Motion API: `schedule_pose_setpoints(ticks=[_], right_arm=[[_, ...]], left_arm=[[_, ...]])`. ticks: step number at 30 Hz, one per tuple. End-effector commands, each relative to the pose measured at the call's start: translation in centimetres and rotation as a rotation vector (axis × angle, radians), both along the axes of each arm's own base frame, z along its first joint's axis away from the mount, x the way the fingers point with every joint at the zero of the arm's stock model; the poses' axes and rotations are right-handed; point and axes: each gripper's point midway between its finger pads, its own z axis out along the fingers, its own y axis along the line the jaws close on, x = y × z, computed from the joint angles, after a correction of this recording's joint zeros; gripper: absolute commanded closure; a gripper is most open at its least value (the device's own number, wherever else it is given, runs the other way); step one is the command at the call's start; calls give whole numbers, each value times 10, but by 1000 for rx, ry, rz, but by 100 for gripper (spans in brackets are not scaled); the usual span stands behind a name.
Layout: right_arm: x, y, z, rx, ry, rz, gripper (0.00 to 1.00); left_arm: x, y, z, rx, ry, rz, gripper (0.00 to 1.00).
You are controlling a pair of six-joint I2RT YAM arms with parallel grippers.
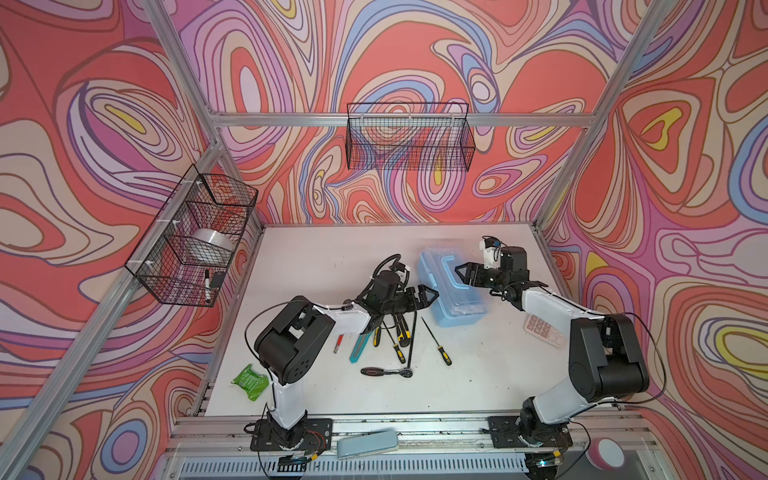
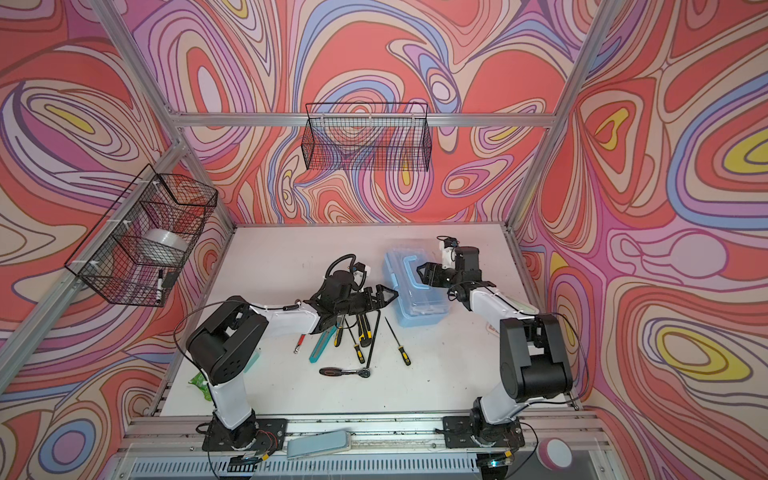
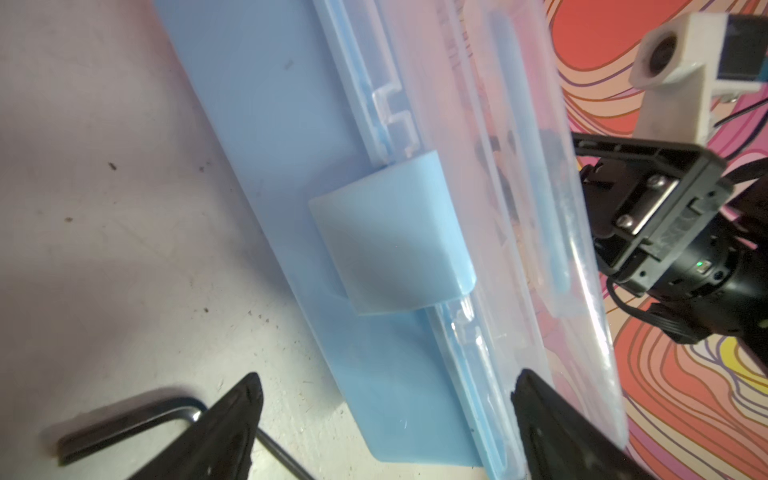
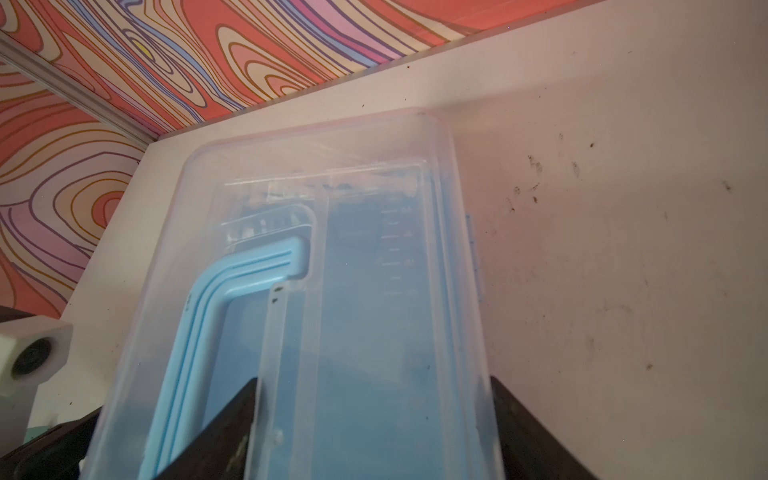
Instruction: Pack the tool kit
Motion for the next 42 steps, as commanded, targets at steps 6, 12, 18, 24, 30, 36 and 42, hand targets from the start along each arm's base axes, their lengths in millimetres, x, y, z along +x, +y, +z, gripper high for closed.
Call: schedule_pose_setpoints(ticks=[6, 12, 18, 24, 30, 36, 42], right_arm=[[-41, -3, -85, 76, 299, -33, 42], [-39, -1, -86, 119, 298, -32, 44], [-38, -3, -89, 169, 304, -37, 44], [-37, -5, -89, 171, 302, -40, 44], [-38, -7, -91, 181, 304, -46, 45], [-38, -7, -92, 196, 312, -44, 46], [-36, -9, -91, 216, 314, -45, 47]], left_arm=[[13, -10, 30, -118, -51, 21, 6], [16, -14, 38, -165, -62, 24, 6], [21, -19, 47, -233, -75, 31, 7], [23, -18, 55, -256, -98, 40, 6], [26, -21, 61, -306, -94, 38, 5], [30, -23, 62, -368, -82, 45, 5], [32, -24, 64, -405, -69, 45, 5]])
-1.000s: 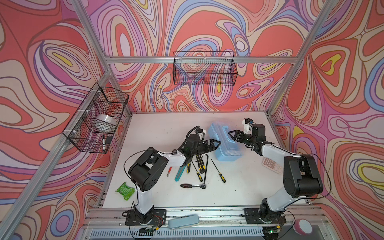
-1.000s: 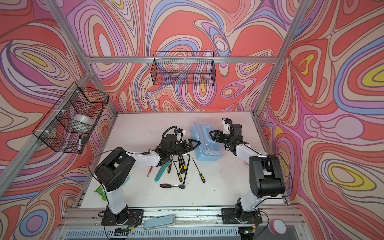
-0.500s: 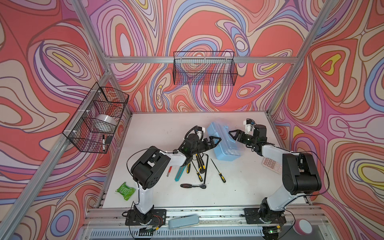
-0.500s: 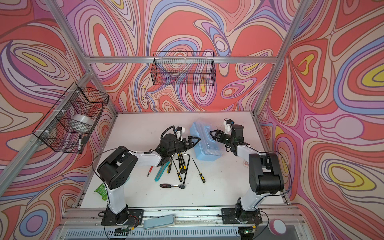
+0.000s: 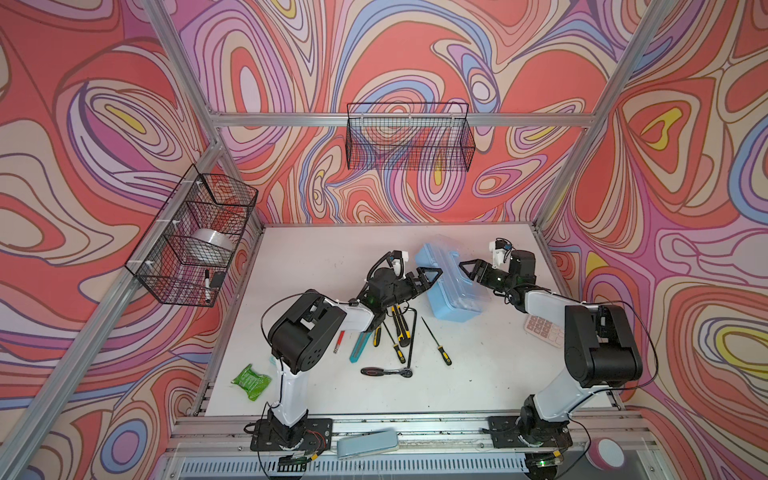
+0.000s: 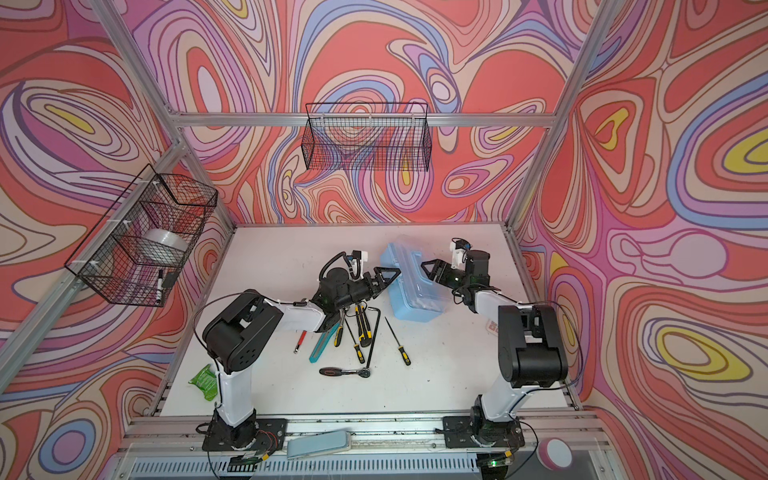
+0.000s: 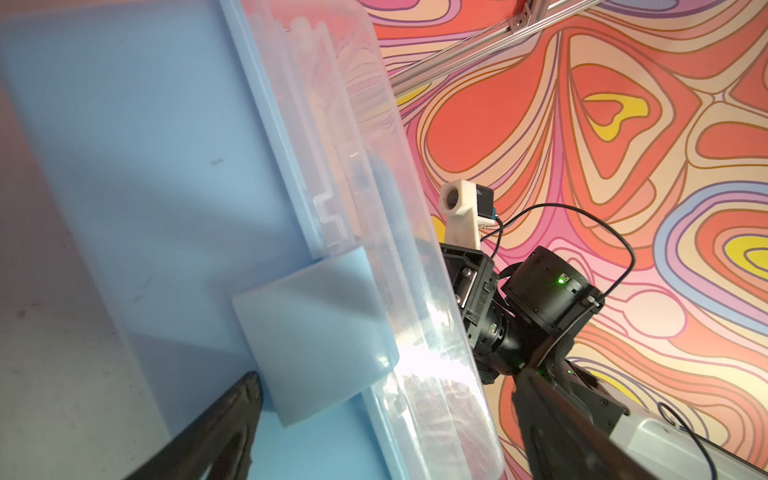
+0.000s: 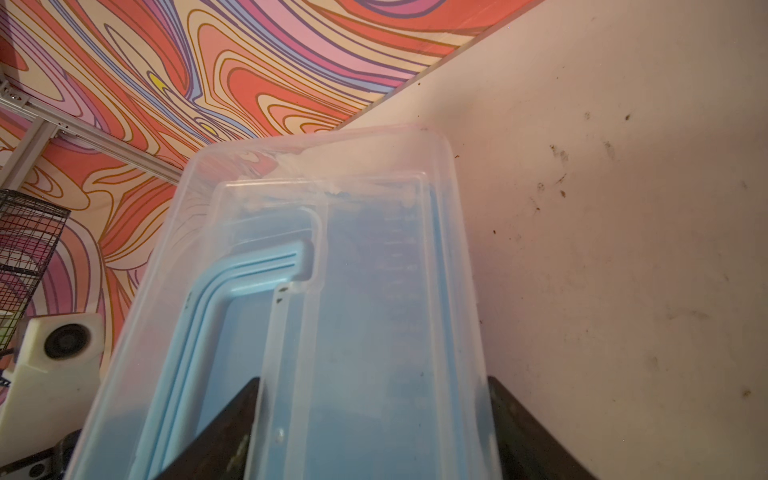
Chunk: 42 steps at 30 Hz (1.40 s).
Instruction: Pack the tool kit
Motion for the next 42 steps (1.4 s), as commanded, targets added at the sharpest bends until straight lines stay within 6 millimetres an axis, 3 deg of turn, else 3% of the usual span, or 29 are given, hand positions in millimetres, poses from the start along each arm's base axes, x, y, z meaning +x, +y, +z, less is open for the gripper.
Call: schedule_pose_setpoints(ticks=[1, 8, 18, 23, 33, 42], right_arm=[[-45, 3, -83, -36, 291, 25, 47], [-45, 2, -83, -48, 296, 28, 48], [-42, 1, -82, -51, 303, 18, 49], [-44, -1, -85, -69, 312, 11, 50], [-46, -7, -91, -108, 333, -4, 56], [-44, -9, -85, -119, 330, -9, 64]], left_arm=[[0, -8, 8, -66, 1, -28, 5], [3, -10, 8, -122, 22, -28, 5], [-4, -32, 40, -262, 4, -102, 6], [-5, -29, 46, -313, 12, -102, 9], [-15, -26, 90, -355, -75, -128, 14], [-19, -18, 111, -386, -91, -119, 17]])
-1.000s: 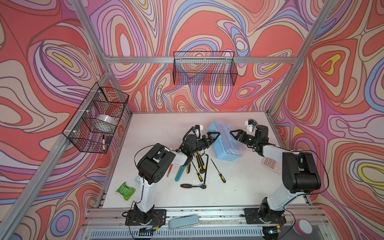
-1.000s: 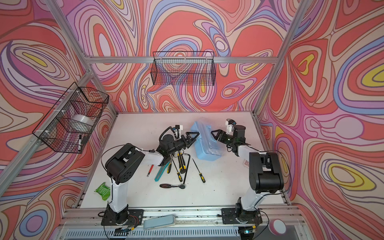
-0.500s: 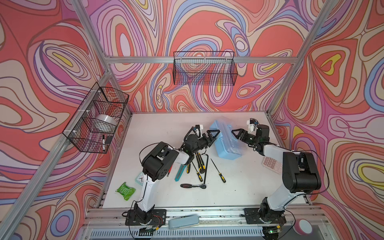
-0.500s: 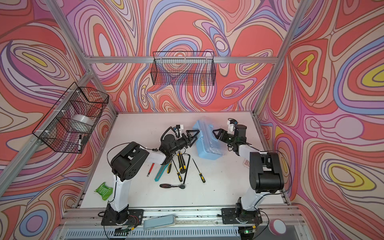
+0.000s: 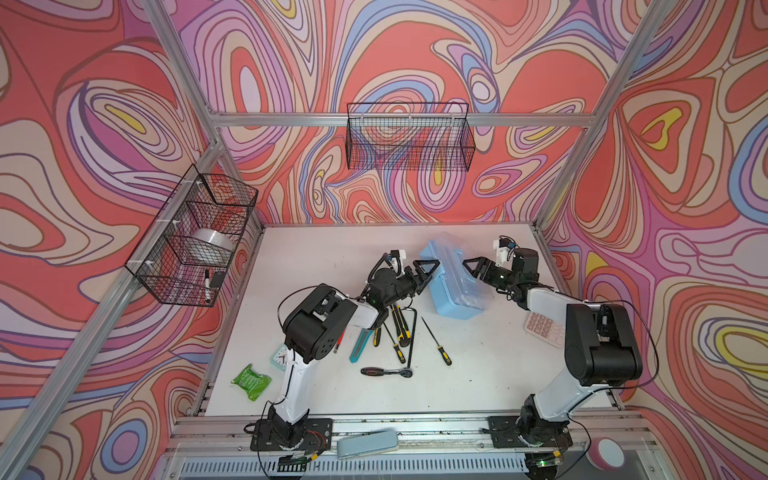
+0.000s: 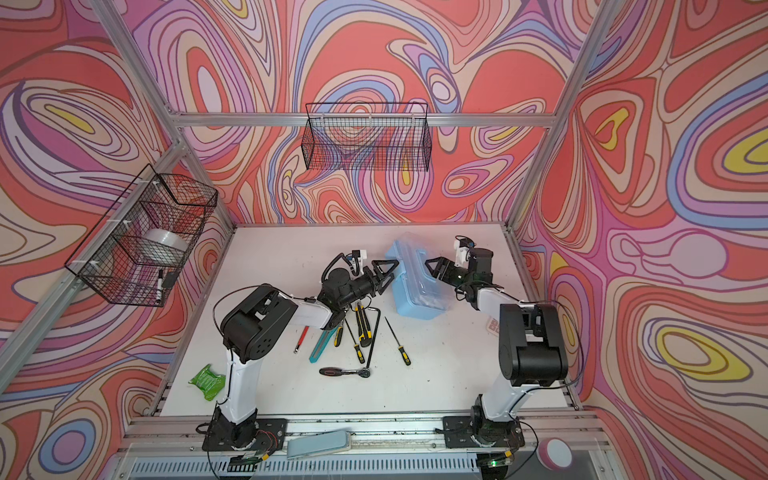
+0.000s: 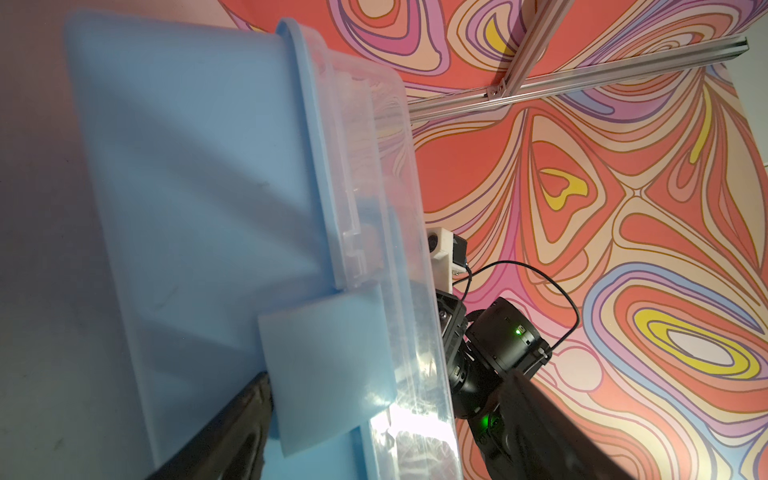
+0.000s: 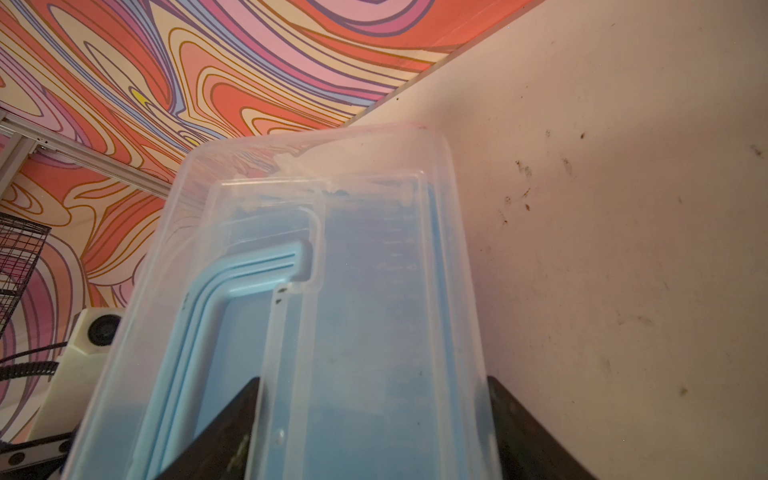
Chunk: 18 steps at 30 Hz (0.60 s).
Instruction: Pack the tool kit
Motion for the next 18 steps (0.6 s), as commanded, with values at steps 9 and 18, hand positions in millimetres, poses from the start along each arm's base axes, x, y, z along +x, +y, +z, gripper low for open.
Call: schedule_pose_setpoints(ticks=[9, 18], right_arm=[[-49, 5, -87, -84, 317, 26, 64], [-47, 4, -86, -87, 316, 20, 64]], left_arm=[[-45, -10, 127, -225, -259, -120, 20], [-42, -3, 123, -222, -241, -90, 20]])
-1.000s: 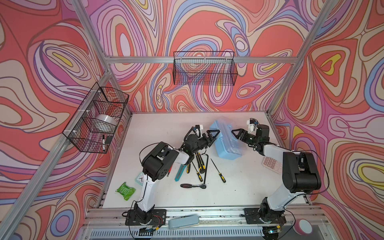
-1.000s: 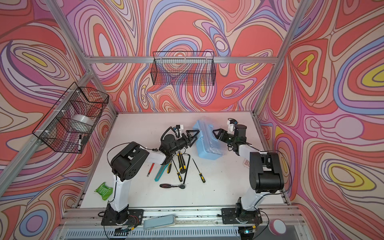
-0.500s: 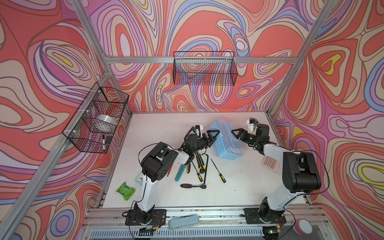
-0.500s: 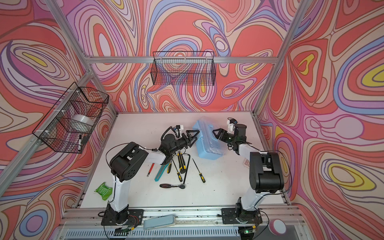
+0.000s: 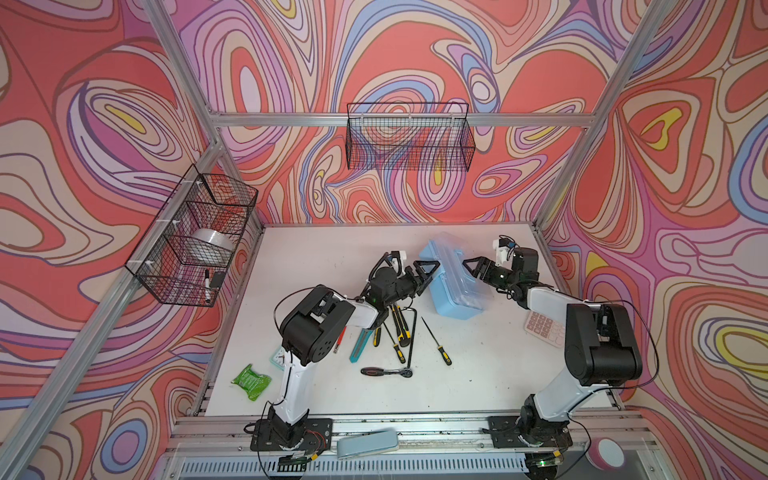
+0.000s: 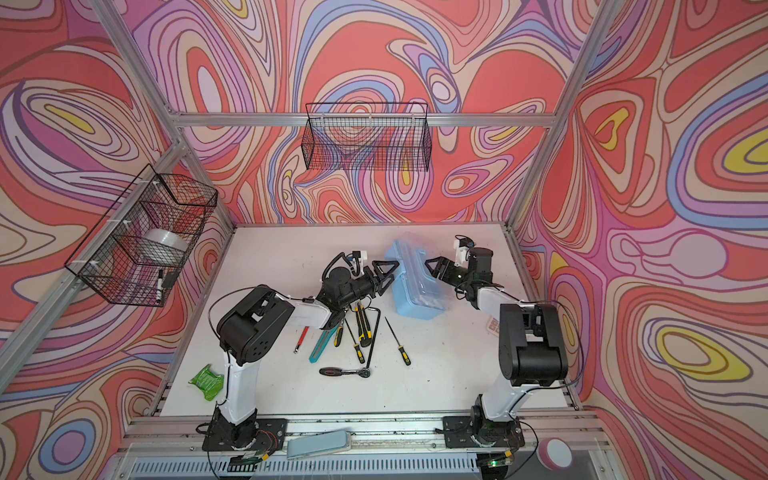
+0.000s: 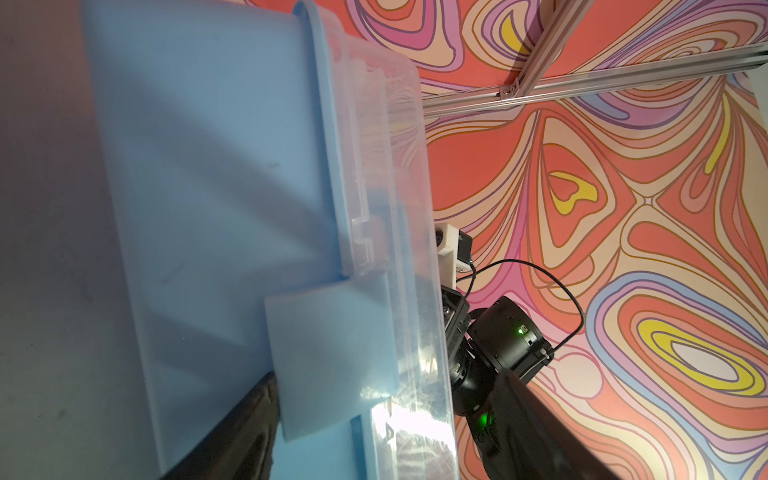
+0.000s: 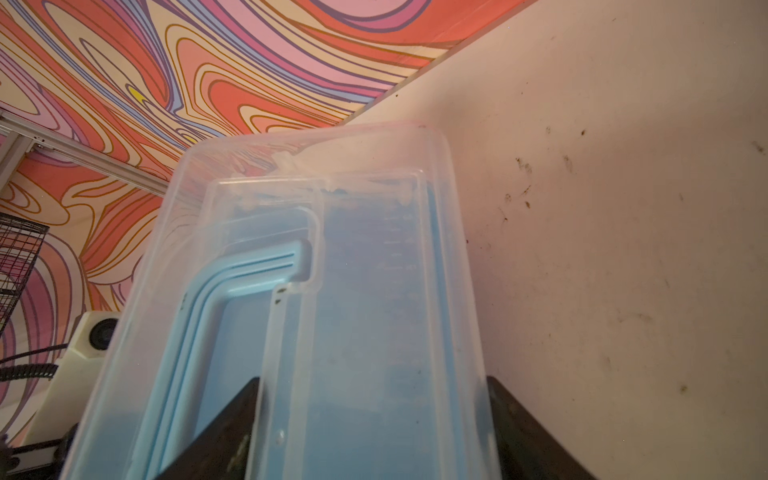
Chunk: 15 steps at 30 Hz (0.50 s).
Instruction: Pack the tool kit
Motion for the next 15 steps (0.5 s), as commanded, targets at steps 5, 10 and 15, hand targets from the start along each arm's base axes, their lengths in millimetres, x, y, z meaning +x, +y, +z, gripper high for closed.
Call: schedule_pose_setpoints(ticks=[5, 10, 15], right_arm=[[-48, 3, -86, -88, 309, 18, 64], [-48, 2, -86, -89, 309, 16, 65], [-48, 0, -87, -99, 314, 14, 65]], left_arm=[[-38, 3, 127, -234, -294, -68, 20], [-38, 5, 129, -236, -298, -66, 19], [-37, 6, 130, -231, -311, -54, 19]])
